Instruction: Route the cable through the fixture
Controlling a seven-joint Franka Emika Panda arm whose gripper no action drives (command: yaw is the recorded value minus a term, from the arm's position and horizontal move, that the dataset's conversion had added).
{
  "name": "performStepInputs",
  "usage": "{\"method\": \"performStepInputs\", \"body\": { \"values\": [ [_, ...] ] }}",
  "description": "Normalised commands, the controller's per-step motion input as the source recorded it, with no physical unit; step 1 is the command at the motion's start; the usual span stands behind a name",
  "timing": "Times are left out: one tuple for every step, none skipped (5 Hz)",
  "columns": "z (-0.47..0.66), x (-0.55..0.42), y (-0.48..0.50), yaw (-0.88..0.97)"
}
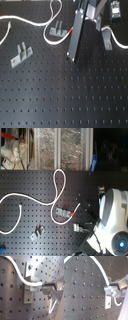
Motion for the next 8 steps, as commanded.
{"method": "performStepInputs", "body": {
  "values": [
    [0.00,0.000,0.000,-0.04],
    [0.27,-0.007,-0.016,0.00],
    [0.36,-0.063,-0.040,0.00],
    [0.03,-0.037,-0.004,0.00],
    [-0.05,-0.170,0.015,0.00],
    [0.00,-0.200,-0.046,0.00],
    [0.01,-0.231,-0.096,0.00],
    [0.01,-0.188,-0.105,0.00]
  ]
}}
